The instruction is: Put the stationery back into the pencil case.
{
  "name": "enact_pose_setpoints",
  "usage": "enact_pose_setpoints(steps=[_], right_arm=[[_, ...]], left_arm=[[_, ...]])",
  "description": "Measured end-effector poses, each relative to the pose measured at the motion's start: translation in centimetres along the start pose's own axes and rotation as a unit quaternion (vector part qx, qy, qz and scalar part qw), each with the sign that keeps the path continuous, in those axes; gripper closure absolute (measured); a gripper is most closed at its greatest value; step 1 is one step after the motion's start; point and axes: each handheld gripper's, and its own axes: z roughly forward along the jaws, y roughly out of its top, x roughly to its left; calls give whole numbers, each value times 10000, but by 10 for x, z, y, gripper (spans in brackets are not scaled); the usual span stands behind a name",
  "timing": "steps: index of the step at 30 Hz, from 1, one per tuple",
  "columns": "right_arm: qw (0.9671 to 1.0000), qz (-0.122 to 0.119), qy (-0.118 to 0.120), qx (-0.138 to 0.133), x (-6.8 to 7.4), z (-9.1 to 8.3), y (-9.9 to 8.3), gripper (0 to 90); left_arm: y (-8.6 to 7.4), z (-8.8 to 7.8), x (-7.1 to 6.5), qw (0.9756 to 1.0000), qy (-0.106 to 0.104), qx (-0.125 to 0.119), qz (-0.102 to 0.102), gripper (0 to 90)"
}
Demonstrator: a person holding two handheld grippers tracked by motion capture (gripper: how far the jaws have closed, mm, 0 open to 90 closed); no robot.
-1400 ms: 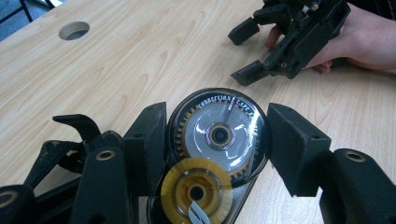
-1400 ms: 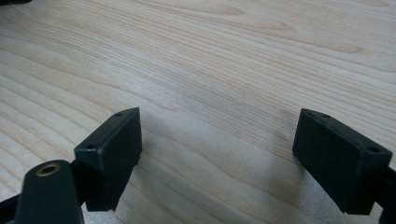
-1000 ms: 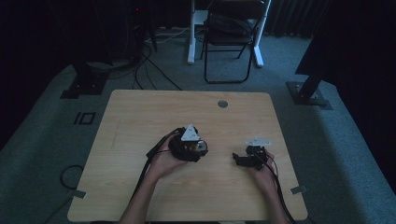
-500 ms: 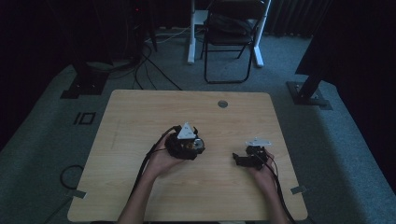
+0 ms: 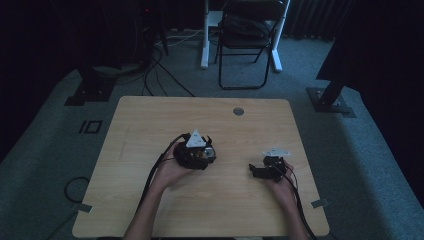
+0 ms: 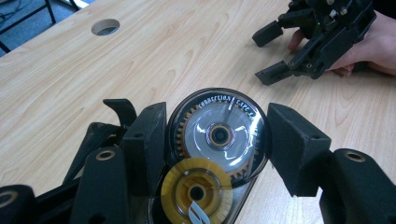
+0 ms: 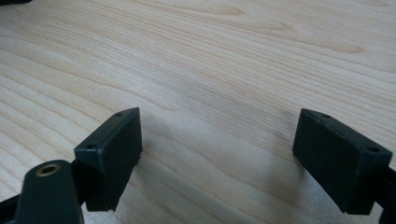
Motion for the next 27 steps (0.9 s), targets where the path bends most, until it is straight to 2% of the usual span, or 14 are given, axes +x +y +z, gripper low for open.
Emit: enact_pose_setpoints(steps=[27], right_arm=[[10000,-2,-1,-6,0,0,0,156]], left_arm=[[-9,-8,14,9998,148,23,-151,410]])
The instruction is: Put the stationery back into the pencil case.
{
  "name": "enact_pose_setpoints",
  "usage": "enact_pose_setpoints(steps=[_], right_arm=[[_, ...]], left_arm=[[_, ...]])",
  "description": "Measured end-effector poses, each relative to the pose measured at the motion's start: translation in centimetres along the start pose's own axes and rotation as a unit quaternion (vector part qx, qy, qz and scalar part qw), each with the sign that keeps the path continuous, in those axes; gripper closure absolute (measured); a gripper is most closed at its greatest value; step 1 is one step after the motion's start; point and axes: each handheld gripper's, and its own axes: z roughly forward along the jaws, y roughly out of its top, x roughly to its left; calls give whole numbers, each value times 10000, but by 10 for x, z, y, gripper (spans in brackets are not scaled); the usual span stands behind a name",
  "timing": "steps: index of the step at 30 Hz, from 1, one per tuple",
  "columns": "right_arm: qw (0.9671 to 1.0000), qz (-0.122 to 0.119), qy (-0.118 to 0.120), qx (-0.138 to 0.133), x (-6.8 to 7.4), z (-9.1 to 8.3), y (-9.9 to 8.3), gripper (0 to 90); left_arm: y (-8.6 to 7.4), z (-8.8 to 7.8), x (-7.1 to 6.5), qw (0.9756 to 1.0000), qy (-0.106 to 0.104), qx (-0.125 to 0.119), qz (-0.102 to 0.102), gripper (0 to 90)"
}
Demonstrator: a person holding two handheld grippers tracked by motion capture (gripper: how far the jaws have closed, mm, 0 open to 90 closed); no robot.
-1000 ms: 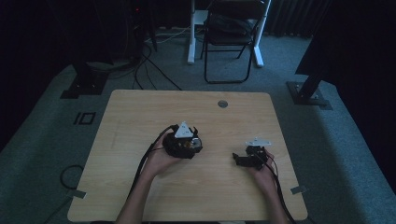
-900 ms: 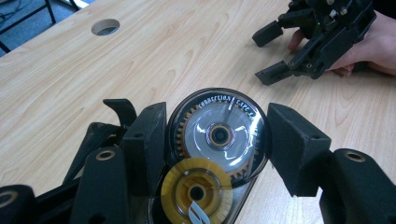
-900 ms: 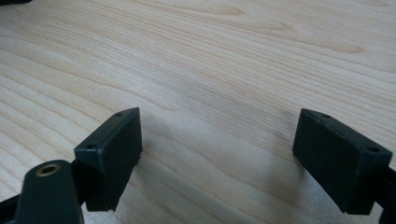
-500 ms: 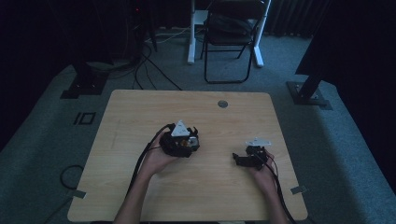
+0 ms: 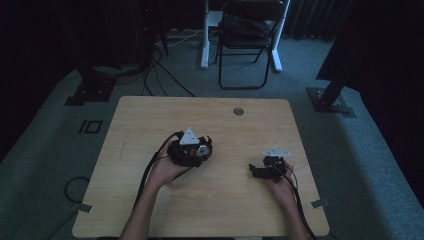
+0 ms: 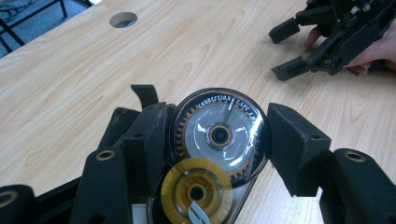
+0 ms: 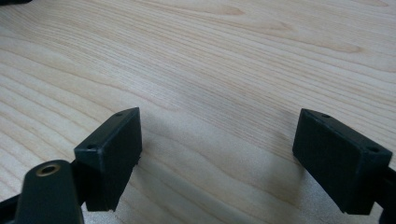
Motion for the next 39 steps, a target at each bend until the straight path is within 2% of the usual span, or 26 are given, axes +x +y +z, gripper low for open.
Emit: enact_pose_setpoints(steps=[27,39], right_arm=[[10000,14,3,7,0,0,0,156],[10000,6,2,5,0,0,0,156]], left_arm=[[-8,-3,17,9996,198,11,-189,410],[-15,4,28,9987,359,166,-337,409]])
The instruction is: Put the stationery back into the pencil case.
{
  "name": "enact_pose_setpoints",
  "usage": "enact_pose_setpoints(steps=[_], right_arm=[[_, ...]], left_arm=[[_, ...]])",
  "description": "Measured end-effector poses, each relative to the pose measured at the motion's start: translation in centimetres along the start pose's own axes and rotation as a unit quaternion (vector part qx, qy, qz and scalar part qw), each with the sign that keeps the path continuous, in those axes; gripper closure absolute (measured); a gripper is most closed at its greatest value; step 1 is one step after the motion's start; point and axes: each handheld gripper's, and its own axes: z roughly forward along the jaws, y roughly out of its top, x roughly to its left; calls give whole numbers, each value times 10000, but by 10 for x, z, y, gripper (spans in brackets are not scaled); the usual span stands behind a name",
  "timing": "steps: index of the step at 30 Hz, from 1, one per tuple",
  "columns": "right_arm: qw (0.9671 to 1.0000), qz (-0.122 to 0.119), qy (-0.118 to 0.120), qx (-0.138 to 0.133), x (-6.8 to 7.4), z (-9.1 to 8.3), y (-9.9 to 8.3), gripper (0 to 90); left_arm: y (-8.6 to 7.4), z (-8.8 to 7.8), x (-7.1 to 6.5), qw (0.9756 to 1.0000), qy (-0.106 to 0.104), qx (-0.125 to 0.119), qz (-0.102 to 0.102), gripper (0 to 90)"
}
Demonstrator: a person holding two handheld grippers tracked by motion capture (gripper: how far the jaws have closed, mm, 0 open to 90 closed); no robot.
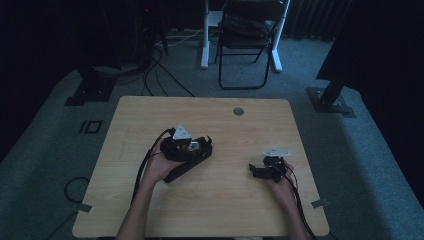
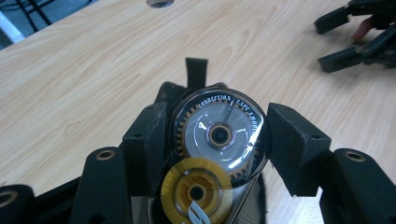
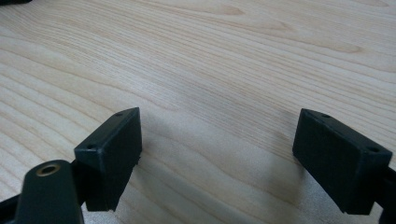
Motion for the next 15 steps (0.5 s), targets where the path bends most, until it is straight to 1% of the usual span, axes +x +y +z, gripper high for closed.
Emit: enact_pose_setpoints(steps=[2,9,15], right_arm=[[10000,0,0,-1,0,0,0,156],[10000,-1,0,-1,0,0,0,156],[10000,2,0,0,0,0,0,156]], left_arm=[[-1,1,1,10000,8,11,-18,409],[-3,14,4,9998,34,207,-50,409],[-5,20,8,9995,-5,318,-93,408]])
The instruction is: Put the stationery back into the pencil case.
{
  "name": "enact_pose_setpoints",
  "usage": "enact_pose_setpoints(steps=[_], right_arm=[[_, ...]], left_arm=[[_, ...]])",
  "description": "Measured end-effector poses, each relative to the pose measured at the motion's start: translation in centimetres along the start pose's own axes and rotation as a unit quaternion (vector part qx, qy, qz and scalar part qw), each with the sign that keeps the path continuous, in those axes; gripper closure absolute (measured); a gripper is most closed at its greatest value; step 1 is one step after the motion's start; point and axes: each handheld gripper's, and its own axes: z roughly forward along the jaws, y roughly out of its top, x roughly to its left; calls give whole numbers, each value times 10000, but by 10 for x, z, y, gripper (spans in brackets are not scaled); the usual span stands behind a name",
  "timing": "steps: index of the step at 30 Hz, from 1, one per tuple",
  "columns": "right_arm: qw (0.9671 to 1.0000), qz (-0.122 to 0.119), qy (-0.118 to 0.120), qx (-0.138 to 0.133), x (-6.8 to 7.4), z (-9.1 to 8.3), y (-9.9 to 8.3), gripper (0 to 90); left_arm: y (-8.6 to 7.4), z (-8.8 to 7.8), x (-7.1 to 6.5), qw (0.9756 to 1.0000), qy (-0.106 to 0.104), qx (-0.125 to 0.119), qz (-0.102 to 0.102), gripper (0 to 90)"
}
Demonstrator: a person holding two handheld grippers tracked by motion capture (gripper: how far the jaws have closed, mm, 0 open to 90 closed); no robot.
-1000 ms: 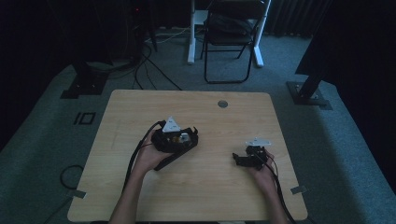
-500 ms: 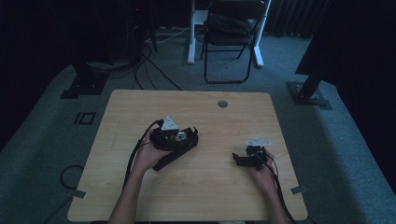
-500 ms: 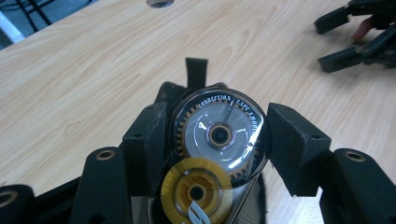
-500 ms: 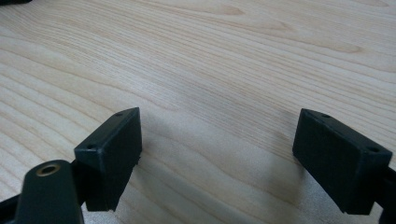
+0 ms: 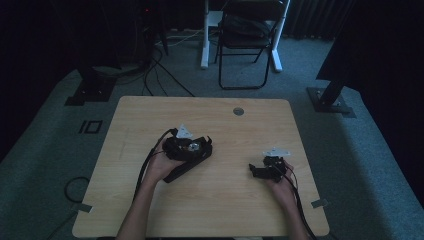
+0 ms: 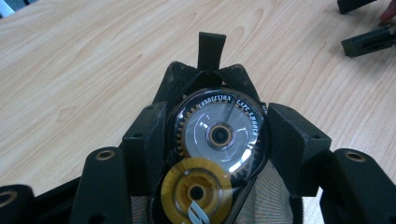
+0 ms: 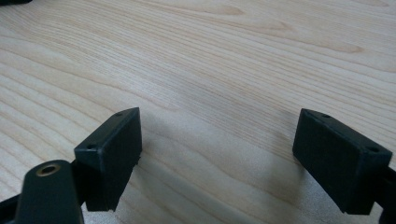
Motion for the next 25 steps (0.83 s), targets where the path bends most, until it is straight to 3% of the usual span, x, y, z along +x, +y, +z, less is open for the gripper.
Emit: enact_pose_setpoints(steps=[7,13,15,19,25], right_arm=[[10000,-8,-1,-1,0,0,0,156],[10000,-9,0,-1,0,0,0,156],[10000,-7,-2,-1,0,0,0,156],[10000,-6,1,0,0,0,0,156],[10000,-8,-1,-6,0,0,0,156]], left_arm=[[-2,5,-1,9999,37,131,66,403],[-1,3,-2,10000,39,32,64,335],[0,-3,-2,9999,83,-78,66,326],[3,-24,-1,9980,282,-571,-5,328],[2,-58,8,9895,711,-1234,-266,340]])
